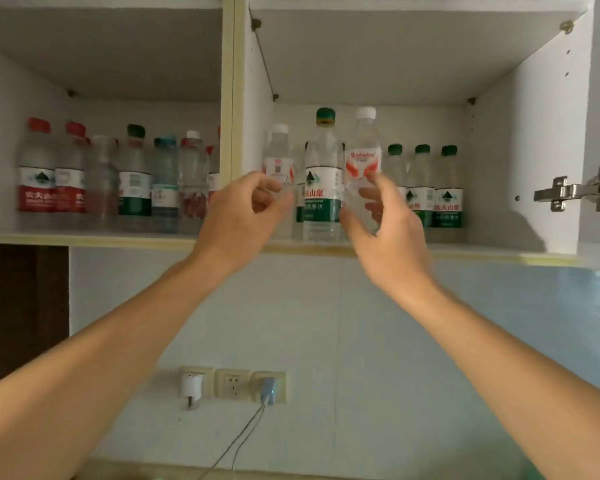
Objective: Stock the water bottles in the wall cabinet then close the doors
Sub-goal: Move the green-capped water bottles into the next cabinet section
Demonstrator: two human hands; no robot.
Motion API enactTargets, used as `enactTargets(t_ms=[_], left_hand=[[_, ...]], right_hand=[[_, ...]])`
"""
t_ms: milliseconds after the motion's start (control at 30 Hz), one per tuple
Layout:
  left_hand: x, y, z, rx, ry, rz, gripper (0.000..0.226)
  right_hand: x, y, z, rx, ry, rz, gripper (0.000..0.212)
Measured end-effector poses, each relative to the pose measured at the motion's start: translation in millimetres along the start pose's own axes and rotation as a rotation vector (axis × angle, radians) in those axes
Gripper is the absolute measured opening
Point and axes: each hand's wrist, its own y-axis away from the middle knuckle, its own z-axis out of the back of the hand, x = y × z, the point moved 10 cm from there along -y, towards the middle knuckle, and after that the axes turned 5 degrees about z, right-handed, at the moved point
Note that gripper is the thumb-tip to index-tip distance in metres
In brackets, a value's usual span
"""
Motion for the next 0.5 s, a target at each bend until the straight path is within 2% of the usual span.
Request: enactTargets(t_ms=[100, 267, 500], left_hand=[[13.5, 44.7, 28.6, -0.014, 0.077, -0.010, 0.013], [85.4, 125.3, 36.5, 0.073, 0.139, 0.216, 0.013], [193.3, 252.9, 11.0, 0.230, 0.141, 0.615, 0.012]], right_hand=[[17.4, 46.9, -17.0, 0.026, -0.126, -0.005, 0.039], [15.7, 134.5, -72.8, 0.158, -0.248, -0.198, 0.015], [-27.2, 272.8, -164.4, 0.400, -0.225, -0.551, 0.012]])
